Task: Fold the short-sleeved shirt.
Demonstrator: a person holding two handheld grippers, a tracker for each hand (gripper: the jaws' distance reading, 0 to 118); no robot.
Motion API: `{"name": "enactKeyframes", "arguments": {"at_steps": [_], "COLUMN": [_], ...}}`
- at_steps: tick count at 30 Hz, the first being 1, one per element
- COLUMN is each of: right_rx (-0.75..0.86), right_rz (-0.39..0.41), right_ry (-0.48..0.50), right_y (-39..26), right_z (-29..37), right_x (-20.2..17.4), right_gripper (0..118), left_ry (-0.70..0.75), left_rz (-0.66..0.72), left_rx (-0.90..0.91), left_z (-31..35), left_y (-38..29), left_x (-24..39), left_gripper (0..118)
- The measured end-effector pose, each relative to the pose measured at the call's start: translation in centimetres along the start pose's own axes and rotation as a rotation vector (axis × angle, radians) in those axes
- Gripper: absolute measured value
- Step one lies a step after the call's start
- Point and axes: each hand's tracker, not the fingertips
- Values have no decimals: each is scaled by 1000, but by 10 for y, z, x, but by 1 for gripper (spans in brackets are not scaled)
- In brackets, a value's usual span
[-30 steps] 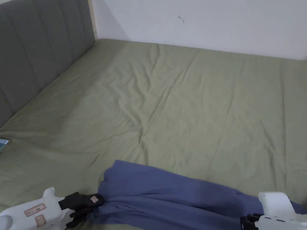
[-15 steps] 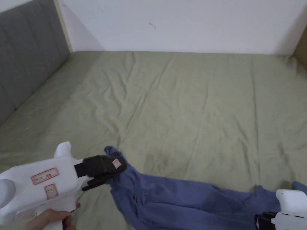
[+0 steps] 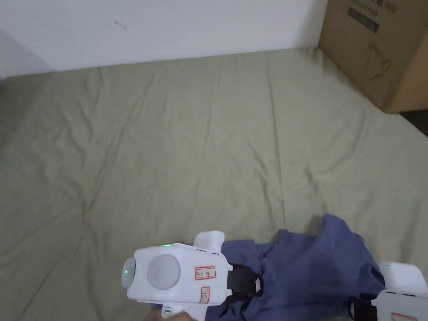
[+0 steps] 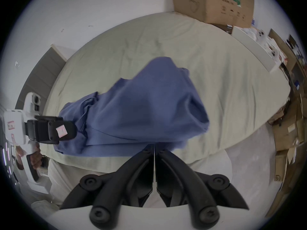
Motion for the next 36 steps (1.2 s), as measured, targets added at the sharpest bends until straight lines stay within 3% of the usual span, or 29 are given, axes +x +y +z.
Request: {"name": "enactKeyframes", "arguments": {"at_steps": [1, 2, 4, 6, 9, 10, 11, 12, 13, 14, 17, 21, 23, 25, 32, 33, 35, 36], "right_rx": [0, -3, -8, -22, -13, -8, -3, 6, 13, 17, 20, 13, -1, -8, -8, -6, -2, -2], "right_rz": [-6, -14, -27, -39, -3, 11, 25, 30, 33, 34, 40, 57, 56, 56, 70, 70, 70, 74], "right_ry": [-3, -7, -9, -9, 12, 13, 16, 23, 31, 46, 69, 69, 70, 58, 39, 39, 40, 42], "right_y": [-2, -3, -4, -3, -2, -1, 0, 2, 3, 4, 5, 3, 2, 0, 0, 1, 3, 3], "right_z": [1, 1, 2, 4, 8, 8, 9, 9, 9, 9, 7, 6, 4, 3, 3, 3, 3, 5], "right_x": [3, 6, 7, 5, -9, -14, -19, -24, -28, -32, -38, -42, -41, -39, -25, -25, -28, -34], "right_gripper": [2, 2, 2, 2, 2, 2, 2, 2, 2, 2, 2, 2, 2, 2, 1, 2, 2, 2], "left_ry": [-33, -84, -170, -160, -170, -170, -150, -122, -110, -57, -55, -155, -105, -53, -130, -157, -222, -238], "left_rz": [37, 95, 178, 194, 130, 112, 104, 103, 110, 141, 139, 129, 85, 7, 47, 85, 174, 216], "left_rx": [12, 35, 85, 114, 220, 238, 249, 253, 247, 203, 107, -19, -98, -103, 23, 64, 134, 169], "left_z": [-2, 5, 21, 49, 84, 91, 94, 93, 90, 78, 48, 5, -14, -19, 34, 50, 80, 94], "left_y": [-3, -6, -7, -3, -6, -7, -9, -11, -13, -13, -21, -34, -40, -43, -36, -34, -33, -35], "left_x": [-7, -13, -19, -14, -16, -16, -19, -23, -25, -25, -30, -16, -2, 6, 1, -8, -30, -43], "left_gripper": [58, 73, 95, 109, 108, 102, 86, 55, 5, 2, 1, 1, 1, 1, 4, 14, 60, 74]}}
